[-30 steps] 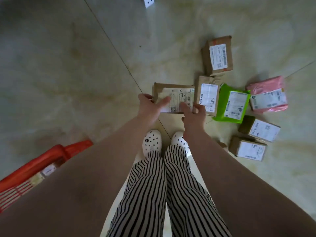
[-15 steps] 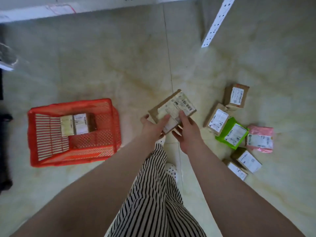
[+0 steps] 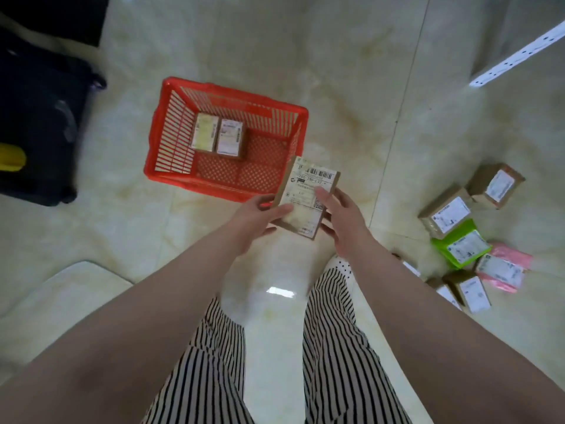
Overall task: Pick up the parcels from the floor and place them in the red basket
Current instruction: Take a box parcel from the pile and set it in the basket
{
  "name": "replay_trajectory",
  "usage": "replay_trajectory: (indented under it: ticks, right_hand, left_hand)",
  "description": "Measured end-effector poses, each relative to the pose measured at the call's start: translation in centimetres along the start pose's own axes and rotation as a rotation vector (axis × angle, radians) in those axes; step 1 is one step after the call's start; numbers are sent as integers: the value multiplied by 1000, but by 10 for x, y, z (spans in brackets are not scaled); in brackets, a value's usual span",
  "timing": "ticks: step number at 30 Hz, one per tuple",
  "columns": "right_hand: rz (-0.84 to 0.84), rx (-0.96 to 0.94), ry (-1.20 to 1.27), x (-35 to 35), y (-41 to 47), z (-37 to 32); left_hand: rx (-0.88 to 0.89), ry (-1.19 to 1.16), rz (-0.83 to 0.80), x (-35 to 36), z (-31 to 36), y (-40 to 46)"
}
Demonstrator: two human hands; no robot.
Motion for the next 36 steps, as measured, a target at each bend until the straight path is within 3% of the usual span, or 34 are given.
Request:
replay_trajectory:
  ticks: [9,14,22,28,36]
  right_hand:
    - [-142,69,-55,220,-46,131]
    - [-93,139,-74,279,-49,171]
    - [-30,46,0,283,4,131]
    - [27,53,71,265,62,89]
    - [118,65,81,222,186,85]
  left_hand:
    - [2,-113,163,-225,-70,-38]
    - [-28,-184,239,-289,-80,-39]
    - [-31,-178,258,-277,-43,9]
    - [17,-113,182,-248,4,72]
    - [-154,-201,116,-192,-5,217]
Point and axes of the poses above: each hand's wrist, its own y-axis towards the middle knuckle, its own x-axis out of the palm, z = x × y, the point moved 6 cm from there along y, towards the middle knuckle, and after that the axes turned 10 degrees about y, right-handed, at the moved point
